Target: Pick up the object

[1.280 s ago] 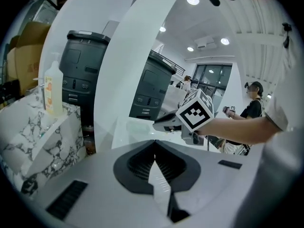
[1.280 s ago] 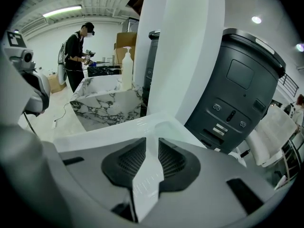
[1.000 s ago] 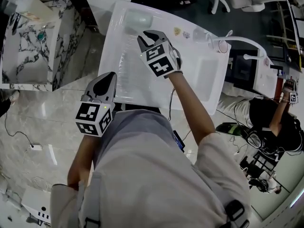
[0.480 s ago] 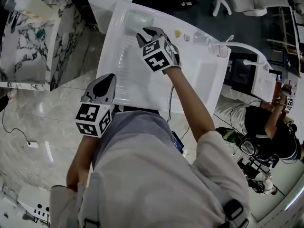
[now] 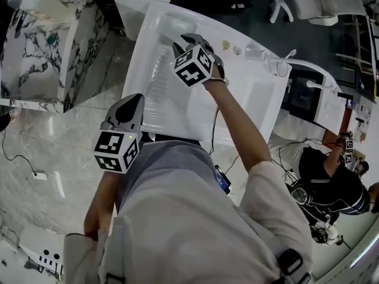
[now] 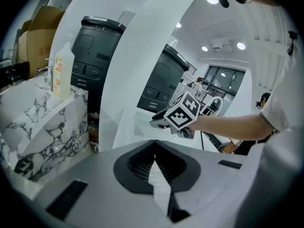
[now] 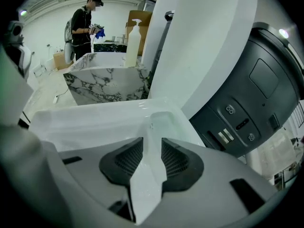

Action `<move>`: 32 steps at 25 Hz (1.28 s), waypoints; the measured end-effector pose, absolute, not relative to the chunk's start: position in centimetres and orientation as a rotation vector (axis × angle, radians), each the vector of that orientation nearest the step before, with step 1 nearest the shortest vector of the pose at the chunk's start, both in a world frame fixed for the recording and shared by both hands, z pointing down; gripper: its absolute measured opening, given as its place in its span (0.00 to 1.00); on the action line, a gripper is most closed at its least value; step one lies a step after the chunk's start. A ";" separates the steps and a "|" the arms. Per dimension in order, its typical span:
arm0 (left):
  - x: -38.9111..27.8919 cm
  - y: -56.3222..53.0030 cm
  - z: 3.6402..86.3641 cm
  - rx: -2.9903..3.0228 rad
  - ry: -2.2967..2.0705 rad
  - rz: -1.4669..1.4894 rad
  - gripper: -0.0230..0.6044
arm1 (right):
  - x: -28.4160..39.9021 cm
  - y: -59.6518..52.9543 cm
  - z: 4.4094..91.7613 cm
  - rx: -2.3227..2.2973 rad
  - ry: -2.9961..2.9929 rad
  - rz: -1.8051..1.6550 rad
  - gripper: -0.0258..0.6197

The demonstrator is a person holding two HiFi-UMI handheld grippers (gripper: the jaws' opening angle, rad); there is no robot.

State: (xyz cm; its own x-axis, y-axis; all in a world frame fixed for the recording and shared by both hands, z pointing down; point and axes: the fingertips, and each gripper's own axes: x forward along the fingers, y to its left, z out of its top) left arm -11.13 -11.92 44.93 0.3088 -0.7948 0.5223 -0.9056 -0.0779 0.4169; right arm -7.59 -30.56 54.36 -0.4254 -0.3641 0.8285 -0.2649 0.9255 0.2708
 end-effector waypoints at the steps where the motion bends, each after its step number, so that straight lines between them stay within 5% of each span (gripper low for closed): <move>1: -11.2 -11.9 45.0 1.886 -1.510 0.206 0.04 | -7.6 -30.6 54.7 0.443 -2.024 -0.134 0.21; 32: -13.0 -12.3 47.1 1.760 -1.558 0.191 0.04 | -10.2 -33.5 60.7 0.334 -1.819 -0.490 0.22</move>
